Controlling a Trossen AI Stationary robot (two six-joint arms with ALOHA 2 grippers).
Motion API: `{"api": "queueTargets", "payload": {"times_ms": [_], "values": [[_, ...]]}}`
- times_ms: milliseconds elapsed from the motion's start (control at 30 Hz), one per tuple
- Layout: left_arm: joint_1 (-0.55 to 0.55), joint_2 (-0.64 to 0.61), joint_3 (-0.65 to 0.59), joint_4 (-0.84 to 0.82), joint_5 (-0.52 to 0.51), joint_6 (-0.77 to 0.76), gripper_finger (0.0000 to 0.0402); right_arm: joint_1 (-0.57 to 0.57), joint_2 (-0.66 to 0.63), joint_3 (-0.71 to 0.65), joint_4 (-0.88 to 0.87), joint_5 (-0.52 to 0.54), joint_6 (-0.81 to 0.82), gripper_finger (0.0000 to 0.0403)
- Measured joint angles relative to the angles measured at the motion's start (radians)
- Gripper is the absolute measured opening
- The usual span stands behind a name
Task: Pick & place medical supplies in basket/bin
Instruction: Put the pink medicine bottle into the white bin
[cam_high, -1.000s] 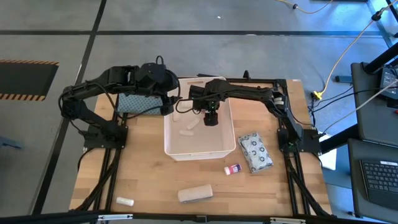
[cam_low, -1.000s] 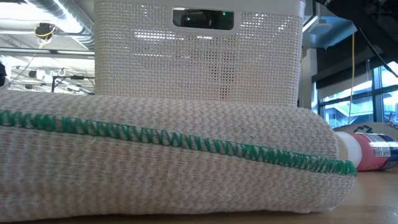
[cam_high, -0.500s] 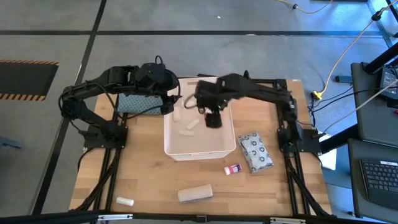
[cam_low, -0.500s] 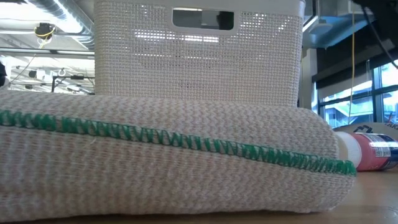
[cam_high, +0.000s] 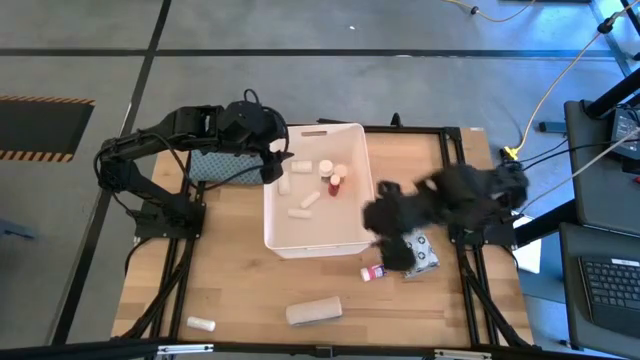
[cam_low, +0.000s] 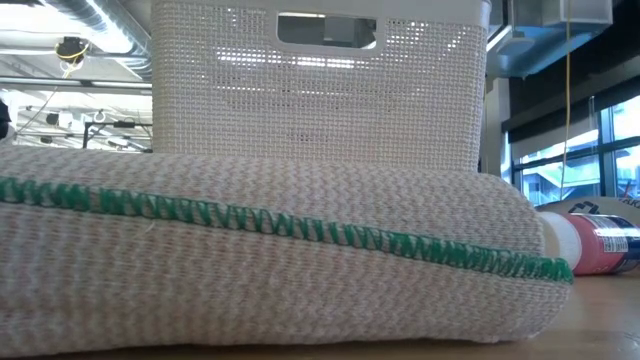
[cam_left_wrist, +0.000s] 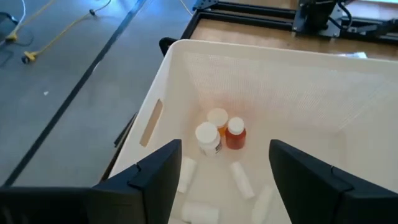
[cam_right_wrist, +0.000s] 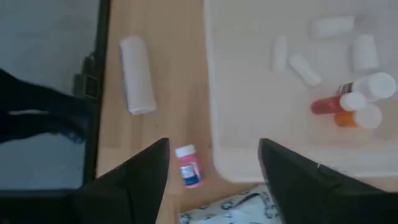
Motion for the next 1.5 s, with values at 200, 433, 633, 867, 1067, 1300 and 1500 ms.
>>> {"api": "queueTargets", "payload": {"times_ms": [200, 433, 633, 867, 1067, 1300, 1500], "values": [[0.000, 0.000, 0.000, 0.000, 0.001, -0.045, 0.0235, 0.258, -0.035, 0.000, 0.000, 0.261, 0.222, 0.0248], [0.000, 0.000, 0.000, 0.000, 0.001, -0.062, 0.0235, 0.410, -0.030, -0.117, 0.003, 0.380, 0.346, 0.0242], [0.000, 0.000, 0.000, 0.000, 0.001, -0.099, 0.0235, 0.420, -0.029, -0.383, 0.028, 0.378, 0.390, 0.0230], [0.000, 0.000, 0.000, 0.000, 0.000, -0.118, 0.0235, 0.419, -0.027, -0.652, 0.246, 0.335, 0.281, 0.0227], [0.000, 0.000, 0.000, 0.000, 0.001, -0.144, 0.0235, 0.416, -0.028, -0.766, 0.470, 0.330, 0.117, 0.0226], [0.000, 0.000, 0.000, 0.000, 0.001, -0.145, 0.0235, 0.386, -0.028, -0.876, 0.615, 0.329, 0.125, 0.0226], [0.000, 0.000, 0.000, 0.000, 0.000, -0.145, 0.0235, 0.374, -0.028, -0.977, 0.735, 0.329, 0.172, 0.0226]]}}
